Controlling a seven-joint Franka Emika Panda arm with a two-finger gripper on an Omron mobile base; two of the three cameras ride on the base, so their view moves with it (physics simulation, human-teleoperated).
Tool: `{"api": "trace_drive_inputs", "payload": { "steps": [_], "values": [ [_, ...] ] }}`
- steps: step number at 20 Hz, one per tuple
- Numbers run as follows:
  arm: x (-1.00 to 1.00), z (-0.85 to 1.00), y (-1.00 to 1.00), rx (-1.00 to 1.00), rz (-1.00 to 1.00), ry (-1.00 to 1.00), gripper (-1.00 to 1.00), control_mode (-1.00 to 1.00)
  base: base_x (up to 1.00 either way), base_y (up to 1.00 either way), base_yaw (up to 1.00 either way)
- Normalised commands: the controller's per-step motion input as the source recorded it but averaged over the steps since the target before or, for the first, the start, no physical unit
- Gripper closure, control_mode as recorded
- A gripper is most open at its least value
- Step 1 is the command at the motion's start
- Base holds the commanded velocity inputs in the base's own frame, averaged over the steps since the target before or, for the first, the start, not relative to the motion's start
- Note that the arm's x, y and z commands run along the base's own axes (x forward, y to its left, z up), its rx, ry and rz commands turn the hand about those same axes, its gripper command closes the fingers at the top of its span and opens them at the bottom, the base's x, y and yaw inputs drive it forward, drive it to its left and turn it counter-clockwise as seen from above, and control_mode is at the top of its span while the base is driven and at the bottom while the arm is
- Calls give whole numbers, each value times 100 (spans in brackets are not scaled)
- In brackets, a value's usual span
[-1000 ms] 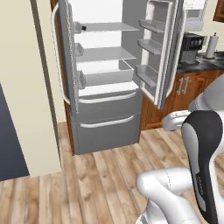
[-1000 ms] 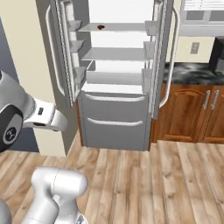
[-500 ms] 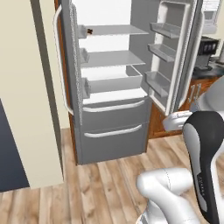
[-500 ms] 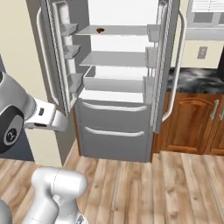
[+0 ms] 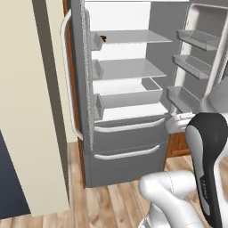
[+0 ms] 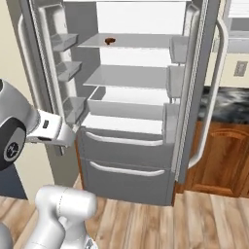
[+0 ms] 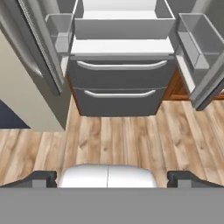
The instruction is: Open the fridge, remove the peach, cucumber, and chicken drumstick, and place them on any counter.
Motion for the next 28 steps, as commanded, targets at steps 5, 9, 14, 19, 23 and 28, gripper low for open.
{"api": "trace_drive_inputs", "payload": {
  "steps": [5,9,14,19,23,28],
  "values": [
    [0,0,0,0,0,0,-100,100,85,-14,6],
    [0,0,0,0,0,0,-100,100,81,-26,7],
    [0,0,0,0,0,0,-100,100,71,-34,7],
    [0,0,0,0,0,0,-100,100,53,-46,6],
    [0,0,0,0,0,0,-100,100,34,-62,3],
    [0,0,0,0,0,0,-100,100,51,-18,0]
  ]
}}
